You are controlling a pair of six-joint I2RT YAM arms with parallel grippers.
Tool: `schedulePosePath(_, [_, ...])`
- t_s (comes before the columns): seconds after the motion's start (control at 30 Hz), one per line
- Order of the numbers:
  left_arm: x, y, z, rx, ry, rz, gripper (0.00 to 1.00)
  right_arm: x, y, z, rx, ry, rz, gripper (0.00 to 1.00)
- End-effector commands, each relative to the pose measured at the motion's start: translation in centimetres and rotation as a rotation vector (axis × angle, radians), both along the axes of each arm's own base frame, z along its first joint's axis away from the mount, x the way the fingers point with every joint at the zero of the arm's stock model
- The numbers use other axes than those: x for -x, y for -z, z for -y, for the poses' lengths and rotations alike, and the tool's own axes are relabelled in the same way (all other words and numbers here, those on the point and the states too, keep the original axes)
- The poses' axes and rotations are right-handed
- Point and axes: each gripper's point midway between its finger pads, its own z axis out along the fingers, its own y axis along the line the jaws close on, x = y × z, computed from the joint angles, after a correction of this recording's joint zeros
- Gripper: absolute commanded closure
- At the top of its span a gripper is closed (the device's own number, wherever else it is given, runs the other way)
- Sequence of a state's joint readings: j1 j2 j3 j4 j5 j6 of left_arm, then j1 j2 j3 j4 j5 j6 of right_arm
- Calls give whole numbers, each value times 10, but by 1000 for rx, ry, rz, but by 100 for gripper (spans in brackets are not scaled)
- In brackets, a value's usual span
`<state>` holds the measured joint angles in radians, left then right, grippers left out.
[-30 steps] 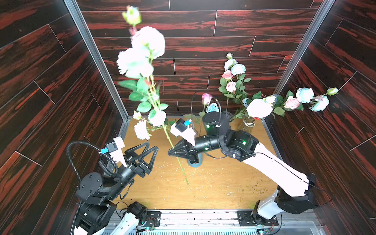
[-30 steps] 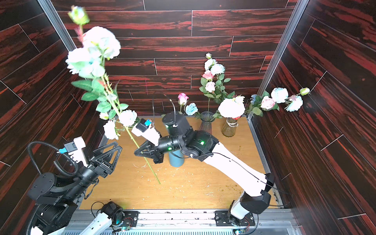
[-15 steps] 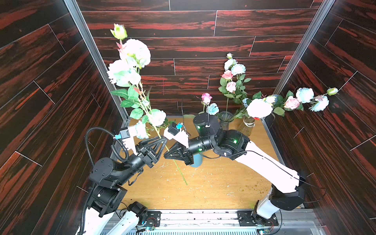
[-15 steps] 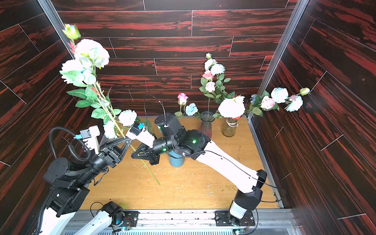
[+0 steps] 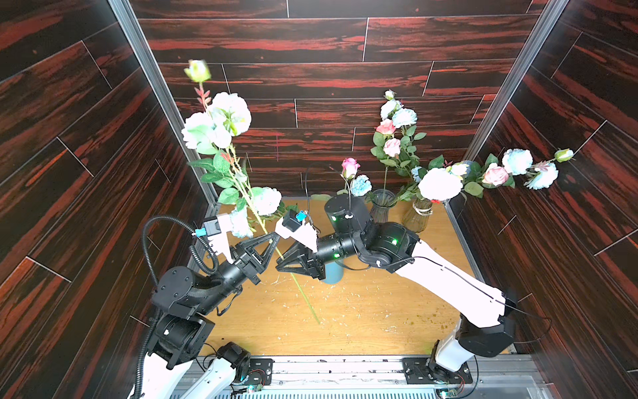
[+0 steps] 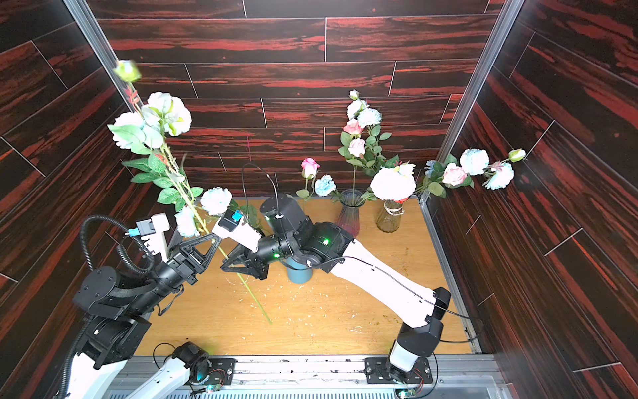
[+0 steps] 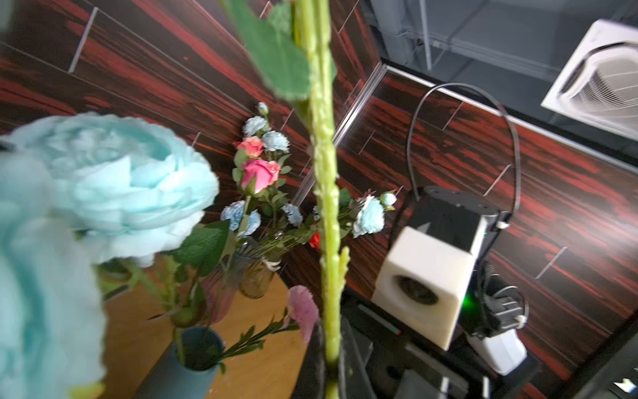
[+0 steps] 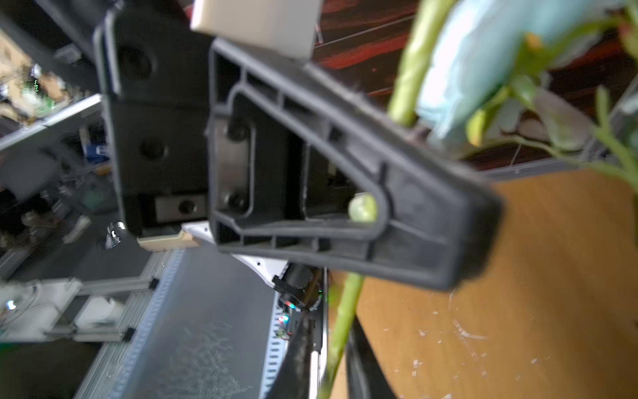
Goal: Pick out blue flowers from the vase
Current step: Place the flower at the center of the board.
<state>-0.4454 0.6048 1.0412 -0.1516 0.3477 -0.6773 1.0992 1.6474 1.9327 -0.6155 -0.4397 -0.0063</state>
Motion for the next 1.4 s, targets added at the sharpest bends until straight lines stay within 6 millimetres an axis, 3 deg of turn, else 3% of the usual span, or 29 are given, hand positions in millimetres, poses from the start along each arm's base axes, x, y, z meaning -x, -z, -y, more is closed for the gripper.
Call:
schedulePosePath(0.0, [3, -4, -28, -91, -160, -4, 100, -3, -31, 17, -108, 74, 90, 62])
schedulePosePath(0.1, [-7, 13, -60, -209, -357, -93, 100, -16, -39, 35, -148, 183, 148, 52])
schedulePosePath(0.33, [-15, 32, -121, -367, -690, -188, 100, -39, -40, 68, -146, 347, 216, 47])
schedulePosePath(0.47, [-29, 49, -153, -548, -902, -273, 100, -57, -40, 88, -134, 444, 235, 41])
schedulePosePath(0.57, [-46, 63, -169, -703, -1037, -329, 100, -67, -43, 107, -142, 507, 238, 29])
schedulePosePath(0.67, [-69, 71, -172, -833, -1102, -379, 100, -74, -47, 127, -161, 562, 241, 16])
schedulePosePath(0.8, [-100, 86, -174, -951, -1108, -468, 100, -81, -51, 155, -175, 633, 251, 10])
schedulePosePath(0.93, [-129, 128, -202, -872, -1029, -623, 100, -83, -55, 181, -204, 690, 262, 6])
schedulePosePath(1.03, [-144, 156, -214, -948, -1000, -716, 100, -85, -56, 197, -218, 722, 271, 4])
schedulePosePath(1.2, [-173, 203, -210, -955, -848, -836, 100, -89, -53, 210, -208, 757, 278, 3])
schedulePosePath(1.37, [-192, 242, -220, -1032, -754, -956, 100, -91, -52, 220, -203, 777, 284, 2])
